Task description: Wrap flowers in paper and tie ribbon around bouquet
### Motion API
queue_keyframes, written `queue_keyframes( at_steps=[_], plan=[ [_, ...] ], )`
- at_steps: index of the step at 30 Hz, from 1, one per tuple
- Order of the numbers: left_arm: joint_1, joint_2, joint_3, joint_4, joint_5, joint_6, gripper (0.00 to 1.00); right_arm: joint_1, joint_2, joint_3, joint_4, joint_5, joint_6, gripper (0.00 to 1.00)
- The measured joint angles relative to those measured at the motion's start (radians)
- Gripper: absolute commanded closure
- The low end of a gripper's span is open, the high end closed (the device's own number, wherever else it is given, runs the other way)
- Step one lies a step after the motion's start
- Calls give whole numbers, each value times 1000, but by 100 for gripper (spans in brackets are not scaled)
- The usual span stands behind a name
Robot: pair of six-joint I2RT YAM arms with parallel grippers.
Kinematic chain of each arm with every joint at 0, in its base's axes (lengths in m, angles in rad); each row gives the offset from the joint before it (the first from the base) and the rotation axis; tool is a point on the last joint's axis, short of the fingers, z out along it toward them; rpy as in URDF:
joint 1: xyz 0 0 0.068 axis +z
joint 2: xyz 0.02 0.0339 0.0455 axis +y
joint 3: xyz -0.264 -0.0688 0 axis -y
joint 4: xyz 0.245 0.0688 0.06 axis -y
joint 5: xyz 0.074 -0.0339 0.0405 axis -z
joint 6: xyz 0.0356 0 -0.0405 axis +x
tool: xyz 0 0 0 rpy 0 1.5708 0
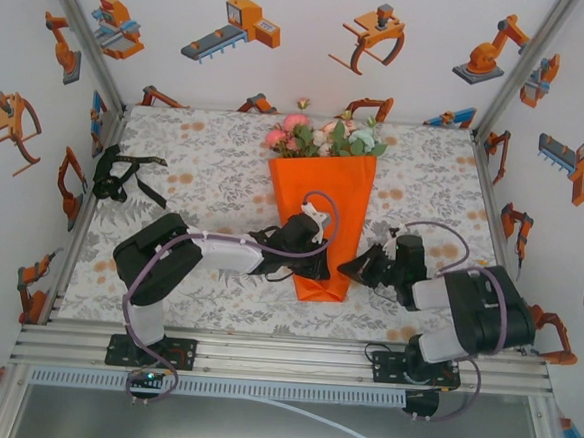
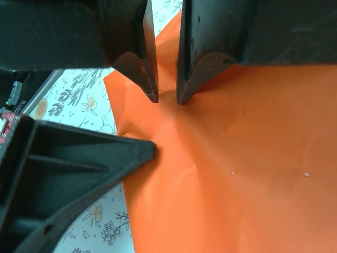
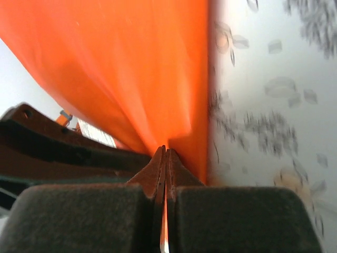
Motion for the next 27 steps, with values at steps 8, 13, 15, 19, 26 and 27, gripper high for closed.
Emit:
queue_keyframes(
  at_steps=[8, 13, 15, 19, 26, 27],
  plan=[
    [-2, -7, -7, 9, -23, 2, 74, -114, 341, 58, 412, -85, 129, 100],
    [-2, -8, -8, 9, -26, 4, 75, -154, 430, 62, 546, -176, 234, 100],
    [-2, -8, -8, 9, -27, 4, 75, -157, 432, 76, 522, -195, 237, 100],
    [-2, -8, -8, 10, -38, 5, 75, -161, 420, 135, 388, -229, 198, 100],
    [7, -8, -8, 17, -64, 11, 76, -166, 439, 406, 108, -101, 60, 100],
    [6, -8, -8, 17, -66, 12, 76, -166, 446, 455, 76, -51, 35, 100]
  ],
)
